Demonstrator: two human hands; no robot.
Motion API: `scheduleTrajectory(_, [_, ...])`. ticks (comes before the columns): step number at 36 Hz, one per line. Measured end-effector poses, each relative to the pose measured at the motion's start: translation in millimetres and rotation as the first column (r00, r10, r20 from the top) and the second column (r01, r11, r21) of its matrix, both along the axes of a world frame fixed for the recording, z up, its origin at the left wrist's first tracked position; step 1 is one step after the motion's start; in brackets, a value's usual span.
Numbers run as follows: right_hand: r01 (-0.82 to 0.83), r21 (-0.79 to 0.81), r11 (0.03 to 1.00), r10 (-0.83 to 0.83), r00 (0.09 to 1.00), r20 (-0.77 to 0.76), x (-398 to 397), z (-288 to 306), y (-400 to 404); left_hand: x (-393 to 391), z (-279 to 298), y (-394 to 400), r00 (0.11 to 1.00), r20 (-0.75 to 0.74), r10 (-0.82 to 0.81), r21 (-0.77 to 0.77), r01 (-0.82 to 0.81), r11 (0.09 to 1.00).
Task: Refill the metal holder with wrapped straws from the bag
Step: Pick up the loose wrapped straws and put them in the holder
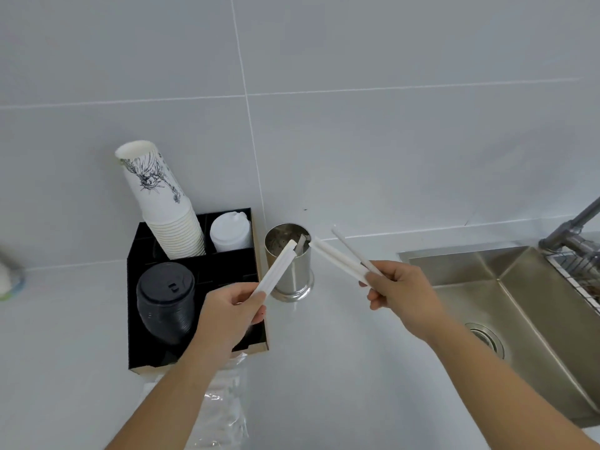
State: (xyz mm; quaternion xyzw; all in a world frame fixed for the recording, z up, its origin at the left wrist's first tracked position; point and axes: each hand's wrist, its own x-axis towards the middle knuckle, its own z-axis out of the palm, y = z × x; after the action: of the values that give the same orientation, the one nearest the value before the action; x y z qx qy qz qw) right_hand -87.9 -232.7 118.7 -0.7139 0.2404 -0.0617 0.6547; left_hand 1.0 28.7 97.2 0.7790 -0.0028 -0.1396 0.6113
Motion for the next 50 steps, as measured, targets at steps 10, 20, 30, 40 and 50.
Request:
scheduleTrajectory(10, [-0.105, -0.095, 0.99, 0.094, 0.989, -0.117, 67, 17, 11, 62, 25, 6, 0.999, -0.031, 0.017, 0.113, -0.014, 0.993])
scheduleTrajectory(20, [-0.183, -0.243, 0.953, 0.119, 0.959, -0.255, 109, 10, 22, 101, 24, -14, 0.997, -0.047, -0.062, 0.272, 0.072, 0.96])
scheduleTrajectory(30, [-0.181, -0.279, 0.943, 0.102, 0.956, -0.274, 132, 15, 29, 114, 25, -43, 0.983, -0.17, -0.063, 0.07, 0.076, 0.995])
scheduleTrajectory(40, [-0.085, -0.157, 0.984, 0.052, 0.978, -0.202, 125, 21, 30, 114, 24, -50, 0.944, -0.327, -0.047, -0.113, 0.011, 0.994])
scheduleTrajectory(50, [-0.048, -0.032, 0.998, 0.038, 0.969, -0.246, 115, 17, 26, 101, 26, -39, 0.936, -0.343, -0.085, -0.078, 0.062, 0.995])
